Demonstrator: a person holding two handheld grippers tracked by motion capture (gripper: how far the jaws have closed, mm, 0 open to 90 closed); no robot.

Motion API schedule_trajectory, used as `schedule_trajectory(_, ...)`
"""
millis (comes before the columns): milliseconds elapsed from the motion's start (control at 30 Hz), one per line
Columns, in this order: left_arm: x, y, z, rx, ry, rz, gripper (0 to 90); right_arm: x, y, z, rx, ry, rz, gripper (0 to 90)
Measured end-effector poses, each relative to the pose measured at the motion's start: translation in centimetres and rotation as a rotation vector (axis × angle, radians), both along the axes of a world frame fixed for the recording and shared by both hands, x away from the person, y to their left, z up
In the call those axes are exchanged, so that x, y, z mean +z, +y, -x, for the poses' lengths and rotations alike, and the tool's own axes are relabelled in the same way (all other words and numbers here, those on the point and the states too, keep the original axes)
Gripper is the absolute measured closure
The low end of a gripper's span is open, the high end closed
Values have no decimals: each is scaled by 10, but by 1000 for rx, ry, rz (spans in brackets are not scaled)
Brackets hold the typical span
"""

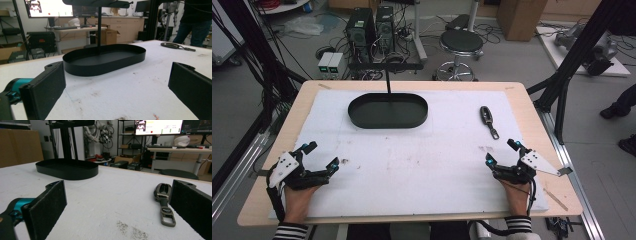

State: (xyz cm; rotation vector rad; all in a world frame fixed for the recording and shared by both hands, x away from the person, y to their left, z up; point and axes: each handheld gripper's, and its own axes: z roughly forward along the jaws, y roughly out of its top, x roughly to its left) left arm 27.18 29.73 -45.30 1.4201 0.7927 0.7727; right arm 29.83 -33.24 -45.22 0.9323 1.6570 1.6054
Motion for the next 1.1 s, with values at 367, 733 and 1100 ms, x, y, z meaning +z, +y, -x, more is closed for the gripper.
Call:
schedule_trajectory(367, 0, 0, 1, 1, -6, -1, 17, 0, 0, 0, -3, -5, 0, 4)
schedule_trajectory(733, 0, 0, 1, 2, -10, 2, 17, 0, 0, 0, -3, -2, -4, 4)
schedule_trajectory(1100, 0, 1, 1, 0, -9, 10, 17, 4, -3, -6, -10, 76, 10, 4)
